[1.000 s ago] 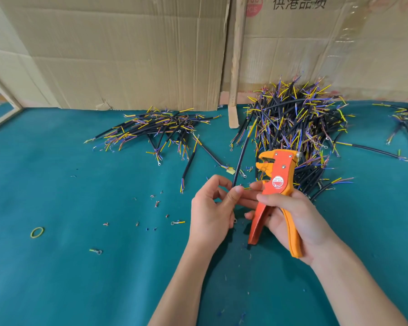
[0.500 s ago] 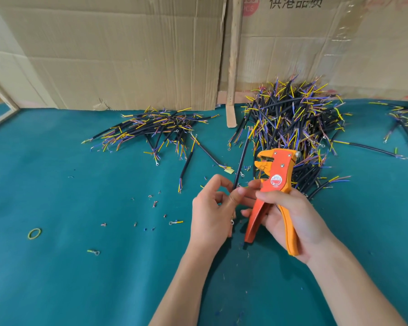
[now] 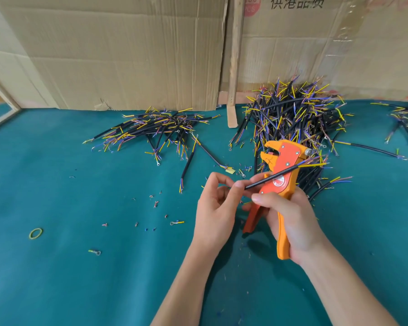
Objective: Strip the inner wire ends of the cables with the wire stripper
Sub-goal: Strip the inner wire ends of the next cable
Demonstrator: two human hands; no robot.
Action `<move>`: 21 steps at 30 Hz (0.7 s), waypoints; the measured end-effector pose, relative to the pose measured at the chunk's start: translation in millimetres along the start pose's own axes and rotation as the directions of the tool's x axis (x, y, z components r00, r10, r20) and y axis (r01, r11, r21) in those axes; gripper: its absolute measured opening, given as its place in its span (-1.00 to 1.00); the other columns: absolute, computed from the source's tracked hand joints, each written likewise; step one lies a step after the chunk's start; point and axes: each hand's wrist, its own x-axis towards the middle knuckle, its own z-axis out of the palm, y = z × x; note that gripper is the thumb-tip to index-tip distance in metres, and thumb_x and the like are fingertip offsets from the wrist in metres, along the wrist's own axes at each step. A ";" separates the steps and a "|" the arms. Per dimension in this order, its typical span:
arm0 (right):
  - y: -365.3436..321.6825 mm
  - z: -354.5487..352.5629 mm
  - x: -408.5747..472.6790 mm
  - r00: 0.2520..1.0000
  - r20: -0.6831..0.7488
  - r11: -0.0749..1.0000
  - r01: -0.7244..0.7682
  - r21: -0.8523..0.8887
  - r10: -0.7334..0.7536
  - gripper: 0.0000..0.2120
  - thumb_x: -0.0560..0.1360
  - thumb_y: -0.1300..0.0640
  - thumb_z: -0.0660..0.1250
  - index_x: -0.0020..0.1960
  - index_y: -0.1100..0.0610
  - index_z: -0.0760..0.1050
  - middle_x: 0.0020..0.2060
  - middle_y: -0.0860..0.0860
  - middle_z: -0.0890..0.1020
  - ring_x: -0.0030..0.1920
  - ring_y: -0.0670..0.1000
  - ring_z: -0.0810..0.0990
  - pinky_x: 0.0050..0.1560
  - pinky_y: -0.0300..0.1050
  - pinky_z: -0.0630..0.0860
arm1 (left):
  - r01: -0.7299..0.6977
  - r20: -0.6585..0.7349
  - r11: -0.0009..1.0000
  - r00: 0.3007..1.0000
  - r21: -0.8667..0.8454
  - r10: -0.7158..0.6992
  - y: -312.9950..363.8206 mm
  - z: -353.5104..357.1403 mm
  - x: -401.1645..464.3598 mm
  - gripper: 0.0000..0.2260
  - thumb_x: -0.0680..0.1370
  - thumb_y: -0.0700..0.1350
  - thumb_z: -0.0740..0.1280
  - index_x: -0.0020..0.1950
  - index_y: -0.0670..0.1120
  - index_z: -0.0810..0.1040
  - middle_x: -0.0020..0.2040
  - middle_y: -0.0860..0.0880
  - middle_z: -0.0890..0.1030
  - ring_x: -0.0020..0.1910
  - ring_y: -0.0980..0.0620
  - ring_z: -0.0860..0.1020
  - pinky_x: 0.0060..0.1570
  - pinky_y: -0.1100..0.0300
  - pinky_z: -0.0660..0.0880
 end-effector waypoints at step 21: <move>-3.0 -3.9 -0.2 0.989 -0.048 0.980 0.135 -0.146 -0.143 -0.71 0.30 0.31 0.42 0.02 0.18 0.59 0.00 0.22 0.73 0.08 0.22 0.70 0.01 0.10 0.56 | 0.009 -0.074 0.981 0.997 0.193 0.006 -1.9 -4.1 0.8 -0.76 0.60 -0.02 0.41 -0.23 -0.09 0.60 -0.47 0.14 0.27 -0.43 0.12 0.18 -0.44 0.28 0.15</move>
